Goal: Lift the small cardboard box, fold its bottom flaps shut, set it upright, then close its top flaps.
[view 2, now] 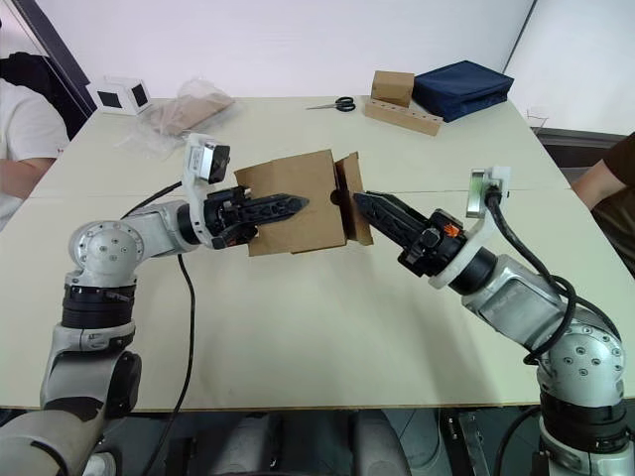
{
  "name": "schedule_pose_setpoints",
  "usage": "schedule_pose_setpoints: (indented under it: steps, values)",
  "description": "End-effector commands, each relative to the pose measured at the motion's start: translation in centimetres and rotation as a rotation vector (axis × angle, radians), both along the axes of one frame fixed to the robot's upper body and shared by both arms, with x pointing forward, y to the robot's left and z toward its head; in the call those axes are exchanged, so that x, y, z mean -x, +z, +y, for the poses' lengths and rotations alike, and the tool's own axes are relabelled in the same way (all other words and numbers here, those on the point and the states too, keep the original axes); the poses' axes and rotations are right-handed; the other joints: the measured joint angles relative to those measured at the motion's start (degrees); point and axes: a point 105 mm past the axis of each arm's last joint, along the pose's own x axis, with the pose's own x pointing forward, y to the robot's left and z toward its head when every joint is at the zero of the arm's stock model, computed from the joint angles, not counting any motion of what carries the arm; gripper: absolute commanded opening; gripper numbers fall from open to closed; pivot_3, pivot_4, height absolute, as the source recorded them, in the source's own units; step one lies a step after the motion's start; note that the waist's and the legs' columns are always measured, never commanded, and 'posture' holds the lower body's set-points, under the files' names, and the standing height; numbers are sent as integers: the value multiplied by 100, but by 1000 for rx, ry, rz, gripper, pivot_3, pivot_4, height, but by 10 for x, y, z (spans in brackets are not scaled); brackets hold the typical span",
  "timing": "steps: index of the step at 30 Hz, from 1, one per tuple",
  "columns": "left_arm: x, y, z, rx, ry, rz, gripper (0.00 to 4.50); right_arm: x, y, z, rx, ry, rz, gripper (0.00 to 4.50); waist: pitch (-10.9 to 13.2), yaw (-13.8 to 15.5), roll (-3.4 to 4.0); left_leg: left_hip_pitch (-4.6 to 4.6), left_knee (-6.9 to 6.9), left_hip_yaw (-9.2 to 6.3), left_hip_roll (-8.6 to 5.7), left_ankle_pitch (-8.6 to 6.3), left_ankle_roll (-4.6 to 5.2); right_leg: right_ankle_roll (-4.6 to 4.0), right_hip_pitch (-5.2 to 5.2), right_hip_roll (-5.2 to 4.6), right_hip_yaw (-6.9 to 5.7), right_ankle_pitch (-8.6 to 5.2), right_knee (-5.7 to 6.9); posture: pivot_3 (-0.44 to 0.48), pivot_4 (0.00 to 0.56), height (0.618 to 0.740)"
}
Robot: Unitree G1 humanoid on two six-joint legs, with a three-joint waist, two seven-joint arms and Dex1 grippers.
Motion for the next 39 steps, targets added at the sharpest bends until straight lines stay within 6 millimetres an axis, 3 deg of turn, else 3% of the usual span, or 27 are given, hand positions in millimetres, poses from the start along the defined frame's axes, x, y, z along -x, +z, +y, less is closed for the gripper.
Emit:
schedule_pose_setpoints:
  steps: [1, 12, 39]
  values:
    - [2, 13, 0, 34, -10, -45, 0, 7, 7, 6, -23, 23, -32, 1845, 0, 1, 0, 0, 0, 0, 0, 0, 0, 0, 0, 0, 0, 0, 0, 0, 150, 740]
    - [8, 16, 2, 57, -43, -42, 0, 4, -4, 7, 2, 7, -7, 1845, 0, 0, 0, 0, 0, 0, 0, 0, 0, 0, 0, 0, 0, 0, 0, 0, 150, 740]
    - [12, 16, -5, 62, -47, -49, 0, -3, 2, 4, -16, -36, -33, 1845, 0, 0, 0, 0, 0, 0, 0, 0, 0, 0, 0, 0, 0, 0, 0, 0, 150, 740]
